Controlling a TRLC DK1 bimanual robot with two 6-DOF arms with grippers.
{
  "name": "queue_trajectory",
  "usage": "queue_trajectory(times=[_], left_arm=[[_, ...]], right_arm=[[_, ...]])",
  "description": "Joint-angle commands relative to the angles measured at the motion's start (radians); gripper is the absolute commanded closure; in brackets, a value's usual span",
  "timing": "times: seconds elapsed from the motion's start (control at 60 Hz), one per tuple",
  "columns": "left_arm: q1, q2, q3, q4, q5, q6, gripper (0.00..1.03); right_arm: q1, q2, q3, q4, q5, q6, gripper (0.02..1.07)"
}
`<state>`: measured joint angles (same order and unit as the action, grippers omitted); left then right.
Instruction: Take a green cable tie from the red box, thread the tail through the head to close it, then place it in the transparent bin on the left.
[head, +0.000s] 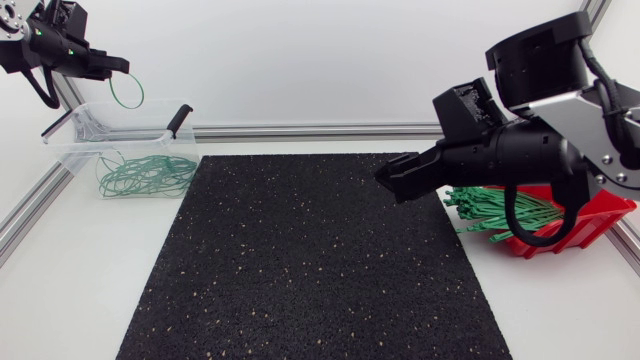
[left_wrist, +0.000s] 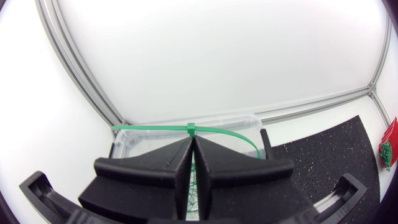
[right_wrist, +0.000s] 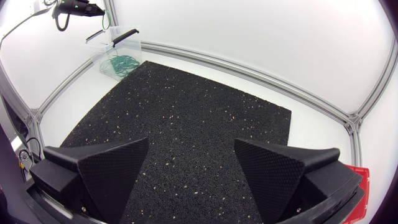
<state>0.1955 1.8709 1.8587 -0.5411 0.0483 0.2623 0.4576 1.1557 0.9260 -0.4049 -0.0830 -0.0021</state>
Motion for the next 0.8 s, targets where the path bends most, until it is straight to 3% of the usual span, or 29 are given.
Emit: queue_trajectory(times=[0.0, 0.083, 0.2, 0.383, 0.483, 0.583, 0.783], left_arm=[[0.009, 0.105, 0.077, -0.089, -0.018, -0.008, 0.90], [0.004, 0.160, 0.103, -0.166, -0.031, -0.024, 0.65], [-0.005, 0.151, 0.053, -0.172, -0.070, -0.041, 0.03], [-0.011, 0.033, -0.049, -0.163, -0.071, -0.055, 0.03], [-0.034, -0.072, -0.184, -0.092, -0.071, -0.048, 0.03], [-0.053, -0.179, -0.328, 0.021, -0.079, -0.044, 0.03], [-0.073, -0.315, -0.493, 0.033, -0.079, -0.092, 0.03]], right_arm=[[0.012, -0.025, -0.030, -0.018, 0.012, -0.013, 0.06], [0.015, -0.036, -0.033, -0.025, 0.020, -0.013, 0.06], [0.026, -0.048, -0.032, -0.037, 0.032, -0.013, 0.06], [0.029, -0.077, -0.027, -0.058, 0.045, -0.013, 0.06], [-0.002, -0.096, -0.033, -0.057, 0.045, -0.015, 0.06], [-0.053, -0.125, -0.050, -0.051, 0.045, -0.026, 0.06], [-0.209, -0.208, -0.113, -0.018, 0.045, -0.079, 0.06]])
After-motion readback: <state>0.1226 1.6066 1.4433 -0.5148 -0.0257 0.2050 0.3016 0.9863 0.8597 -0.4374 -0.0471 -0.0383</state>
